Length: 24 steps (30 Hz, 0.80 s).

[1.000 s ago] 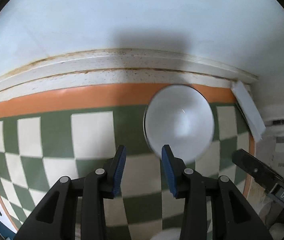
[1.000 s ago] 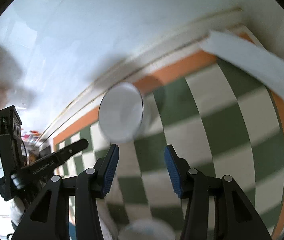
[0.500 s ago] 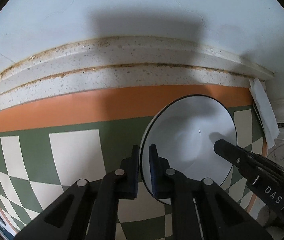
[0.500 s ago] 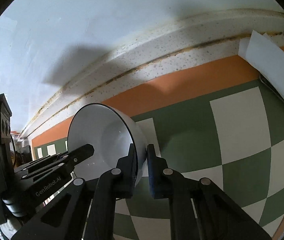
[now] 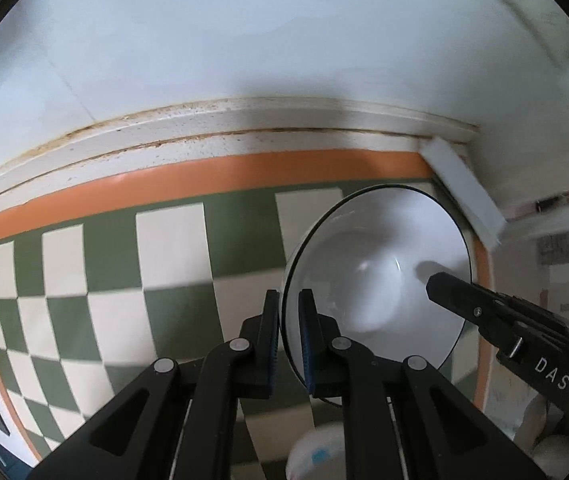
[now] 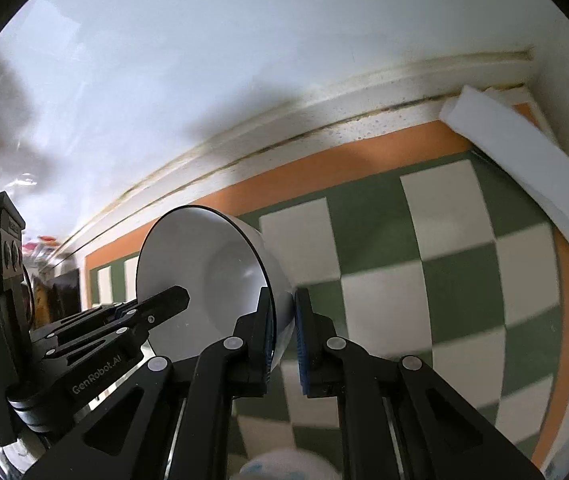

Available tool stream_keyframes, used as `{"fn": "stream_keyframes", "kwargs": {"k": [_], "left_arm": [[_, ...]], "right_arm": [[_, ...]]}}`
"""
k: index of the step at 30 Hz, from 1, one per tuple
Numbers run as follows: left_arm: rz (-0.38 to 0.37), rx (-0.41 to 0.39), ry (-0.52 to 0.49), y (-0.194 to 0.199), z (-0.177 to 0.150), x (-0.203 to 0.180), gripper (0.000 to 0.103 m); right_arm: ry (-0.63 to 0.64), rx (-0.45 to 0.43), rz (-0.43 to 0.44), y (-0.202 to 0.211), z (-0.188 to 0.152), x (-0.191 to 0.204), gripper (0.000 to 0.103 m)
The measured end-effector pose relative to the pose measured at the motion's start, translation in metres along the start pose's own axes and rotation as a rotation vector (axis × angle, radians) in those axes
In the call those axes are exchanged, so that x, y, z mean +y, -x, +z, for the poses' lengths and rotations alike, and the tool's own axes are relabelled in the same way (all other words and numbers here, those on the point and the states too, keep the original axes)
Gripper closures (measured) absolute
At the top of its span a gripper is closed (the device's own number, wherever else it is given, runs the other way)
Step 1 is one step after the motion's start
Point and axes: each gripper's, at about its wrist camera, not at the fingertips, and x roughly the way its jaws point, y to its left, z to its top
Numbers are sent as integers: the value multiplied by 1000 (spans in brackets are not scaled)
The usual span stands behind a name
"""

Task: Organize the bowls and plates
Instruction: 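Carry the nested bowls with both grippers to the black-rimmed white bowl, then grip the black-rimmed bowl with both grippers, stacking all bowls together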

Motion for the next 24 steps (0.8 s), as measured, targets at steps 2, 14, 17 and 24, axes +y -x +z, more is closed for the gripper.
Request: {"fn": "stream_keyframes", "kwargs": {"k": [2,14,17,24], "left_arm": [[-4,-12,-22,16,-15,-3,95],[-32,-13,-101,48,-111,-32,95],[-33,2,-114,45,-131,-35,95],[-25,54,-130,21,-158,-38,95]], "right_arm": [[0,-20,7,19,-17,6,91],[-40,-79,12,92,-140,5,91],[-61,-77,15,93,-164,0,91],[-99,-41,5,80,-205,-19,91]]}}
